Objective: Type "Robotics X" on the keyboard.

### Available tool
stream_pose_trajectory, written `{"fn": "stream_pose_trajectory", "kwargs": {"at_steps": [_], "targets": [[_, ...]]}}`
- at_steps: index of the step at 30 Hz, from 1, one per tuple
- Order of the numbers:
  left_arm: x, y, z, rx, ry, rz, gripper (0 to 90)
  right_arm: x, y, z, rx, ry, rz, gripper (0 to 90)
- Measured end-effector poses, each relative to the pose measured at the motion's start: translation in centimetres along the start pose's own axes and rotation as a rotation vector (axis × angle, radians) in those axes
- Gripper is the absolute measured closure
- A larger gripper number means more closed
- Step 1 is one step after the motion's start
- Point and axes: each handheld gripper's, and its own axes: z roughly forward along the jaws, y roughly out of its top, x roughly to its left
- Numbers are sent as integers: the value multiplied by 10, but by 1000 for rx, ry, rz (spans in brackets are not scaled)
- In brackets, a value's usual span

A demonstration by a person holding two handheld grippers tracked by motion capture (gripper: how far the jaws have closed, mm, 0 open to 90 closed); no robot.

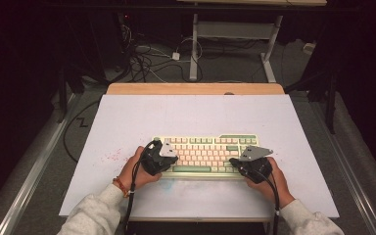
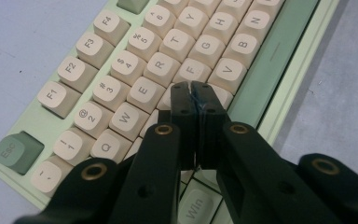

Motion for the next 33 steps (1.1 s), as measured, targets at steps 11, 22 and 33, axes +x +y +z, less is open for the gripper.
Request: {"fn": "stream_pose_trajectory", "kwargs": {"at_steps": [11, 22, 33], "targets": [[-4, 1, 3, 27, 11, 33, 862, 1, 0, 0, 0, -4, -5, 900], [-2, 3, -7, -34, 19, 14, 814, 1, 0, -1, -7, -9, -7, 900], [1, 2, -11, -71, 64, 2, 652, 2, 6, -10, -64, 2, 7, 887]]}}
